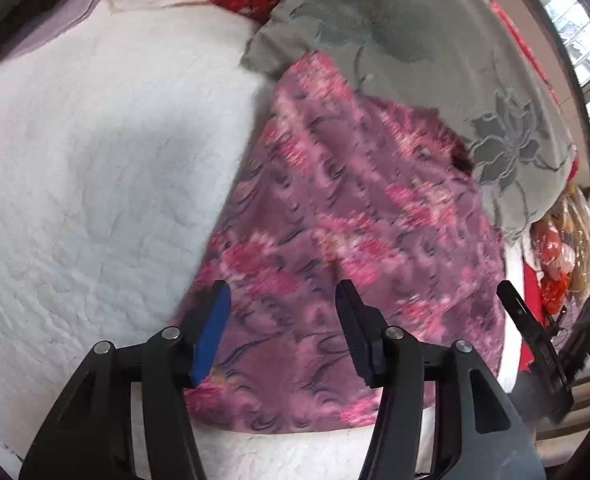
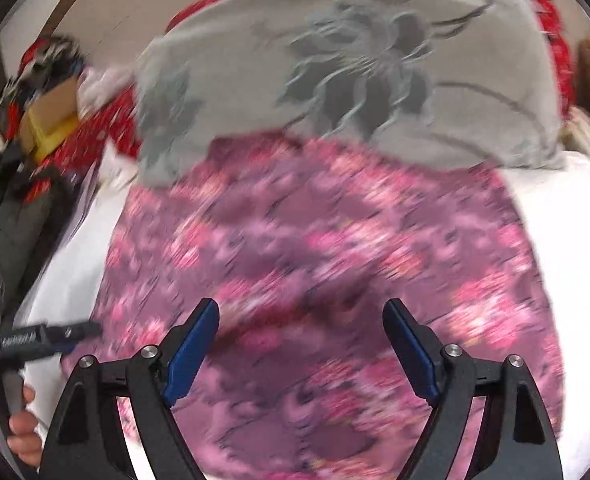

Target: Fold small clothes

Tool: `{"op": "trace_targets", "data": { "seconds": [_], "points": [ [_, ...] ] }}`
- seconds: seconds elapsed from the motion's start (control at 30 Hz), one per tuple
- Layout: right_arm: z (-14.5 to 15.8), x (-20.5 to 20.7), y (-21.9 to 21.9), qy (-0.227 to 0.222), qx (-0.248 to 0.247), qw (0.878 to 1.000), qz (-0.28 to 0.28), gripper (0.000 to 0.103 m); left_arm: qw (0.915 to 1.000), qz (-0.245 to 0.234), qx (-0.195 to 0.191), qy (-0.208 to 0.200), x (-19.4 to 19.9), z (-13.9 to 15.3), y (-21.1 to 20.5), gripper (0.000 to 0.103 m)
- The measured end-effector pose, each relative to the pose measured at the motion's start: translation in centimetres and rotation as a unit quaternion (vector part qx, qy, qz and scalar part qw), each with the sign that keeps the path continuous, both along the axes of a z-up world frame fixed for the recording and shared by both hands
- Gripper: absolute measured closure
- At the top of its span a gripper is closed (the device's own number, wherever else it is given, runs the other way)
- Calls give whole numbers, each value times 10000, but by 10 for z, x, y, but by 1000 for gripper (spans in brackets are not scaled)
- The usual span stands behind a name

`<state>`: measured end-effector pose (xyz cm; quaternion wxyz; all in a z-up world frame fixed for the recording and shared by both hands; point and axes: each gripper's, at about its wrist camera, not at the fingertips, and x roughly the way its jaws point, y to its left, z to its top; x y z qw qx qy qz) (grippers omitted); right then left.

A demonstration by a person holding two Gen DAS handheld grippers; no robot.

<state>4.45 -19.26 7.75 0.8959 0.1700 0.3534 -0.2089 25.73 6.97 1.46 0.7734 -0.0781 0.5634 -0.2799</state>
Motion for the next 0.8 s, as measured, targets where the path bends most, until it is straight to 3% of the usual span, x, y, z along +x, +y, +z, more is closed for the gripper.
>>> {"op": "trace_targets", "data": {
  "seconds": [0.2,0.3,0.47,0.57,0.63,0.67,0.8],
  "points": [
    [-9,-27,-72,-78,307,9934,-1098,16,9988,-428,-53,-229,6,17,-51,50],
    [-38,-34,-105,352,868,9874,-1277,17,9968,-696,296,-262,13,8,-90,50],
    [-7,-34,-117,-251,521,9906,-1238,19,9926,-826,808,-383,23,-13,-127,45],
    [-7,-26,-134,-287,406,9892,-1377,18,9947,-690,706,-289,35,-17,-131,40],
    [-26,-17,-146,95,570,9878,-1449,16,9963,-628,574,-111,43,-17,-129,40],
    [-43,-13,-155,436,903,9846,-1433,16,9963,-657,546,-26,46,-13,-127,41],
    [-29,-22,-155,-33,851,9846,-1527,17,9970,-445,300,-554,51,13,-115,40]
  ]
}}
